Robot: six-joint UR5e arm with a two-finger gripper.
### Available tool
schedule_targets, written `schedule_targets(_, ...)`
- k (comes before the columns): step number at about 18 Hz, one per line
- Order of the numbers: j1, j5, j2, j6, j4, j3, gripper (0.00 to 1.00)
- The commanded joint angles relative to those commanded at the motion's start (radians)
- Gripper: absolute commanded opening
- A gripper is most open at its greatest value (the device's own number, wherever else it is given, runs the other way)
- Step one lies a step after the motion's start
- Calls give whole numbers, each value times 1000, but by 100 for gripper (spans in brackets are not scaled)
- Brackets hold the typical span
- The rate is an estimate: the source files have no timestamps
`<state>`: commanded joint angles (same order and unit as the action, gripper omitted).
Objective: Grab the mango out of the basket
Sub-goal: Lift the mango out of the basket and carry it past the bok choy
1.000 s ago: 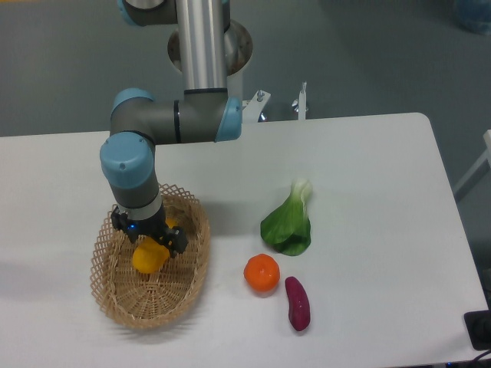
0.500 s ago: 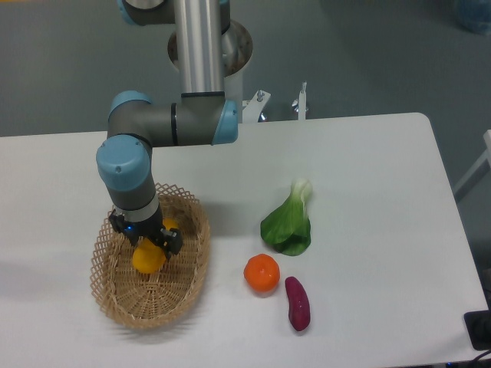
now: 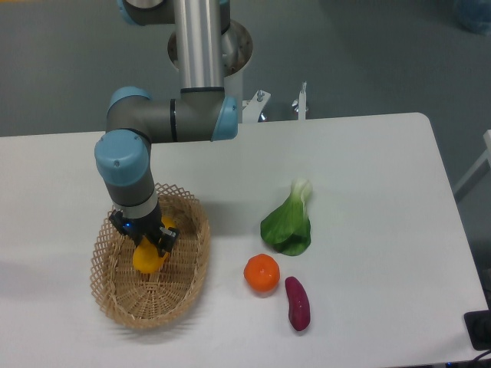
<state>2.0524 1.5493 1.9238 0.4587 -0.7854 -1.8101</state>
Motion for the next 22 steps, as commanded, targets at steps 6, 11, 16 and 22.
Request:
schedule_targets(6, 136, 1, -78, 38, -17, 17, 39)
schedule_targets(11, 282, -17, -108, 176, -104, 71, 39)
schedule_targets(16, 414, -40, -129, 333, -205, 124, 39)
schedule_targets(22, 543, -48, -140, 500, -215, 124, 39)
